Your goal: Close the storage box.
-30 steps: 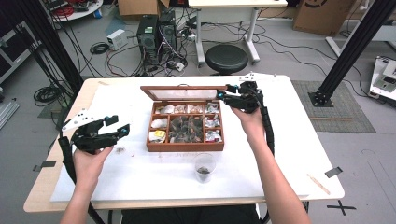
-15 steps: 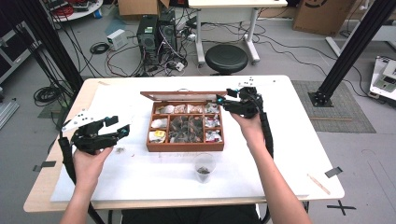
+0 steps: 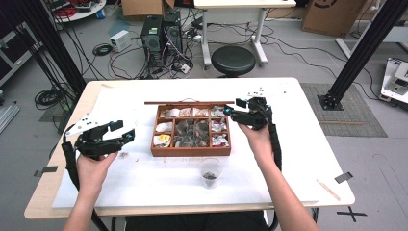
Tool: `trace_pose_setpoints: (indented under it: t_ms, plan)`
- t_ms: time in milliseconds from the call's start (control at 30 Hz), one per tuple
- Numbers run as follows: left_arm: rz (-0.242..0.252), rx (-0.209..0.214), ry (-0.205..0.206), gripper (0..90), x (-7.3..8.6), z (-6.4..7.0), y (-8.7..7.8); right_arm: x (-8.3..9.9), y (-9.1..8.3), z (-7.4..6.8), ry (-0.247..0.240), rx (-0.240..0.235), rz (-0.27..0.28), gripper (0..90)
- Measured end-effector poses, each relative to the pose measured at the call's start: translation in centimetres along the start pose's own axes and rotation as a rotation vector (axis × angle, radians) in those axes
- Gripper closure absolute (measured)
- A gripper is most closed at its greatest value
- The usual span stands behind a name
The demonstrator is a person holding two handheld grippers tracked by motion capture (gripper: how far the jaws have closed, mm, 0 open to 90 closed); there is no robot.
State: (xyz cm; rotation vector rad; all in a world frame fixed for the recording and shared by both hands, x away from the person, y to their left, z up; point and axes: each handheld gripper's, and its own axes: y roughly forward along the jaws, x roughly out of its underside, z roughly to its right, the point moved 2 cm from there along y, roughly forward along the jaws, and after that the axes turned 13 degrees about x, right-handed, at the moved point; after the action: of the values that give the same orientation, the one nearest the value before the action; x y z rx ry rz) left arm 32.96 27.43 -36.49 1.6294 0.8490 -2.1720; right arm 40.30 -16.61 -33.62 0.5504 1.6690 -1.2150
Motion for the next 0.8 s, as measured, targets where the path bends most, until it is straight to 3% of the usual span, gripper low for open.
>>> trace_pose_setpoints:
  t_ms: [433, 800]
  plan:
    - [-0.005, 0.004, -0.001, 34.4, 0.2, 0.1, 0.2, 1.8, -0.6, -0.5, 0.008, 0.006, -0.016, 44.8]
    - [-0.011, 0.007, -0.004, 34.4, 0.3, 0.1, 0.3, 3.6, -0.7, -0.7, 0.045, -0.025, -0.026, 50.5]
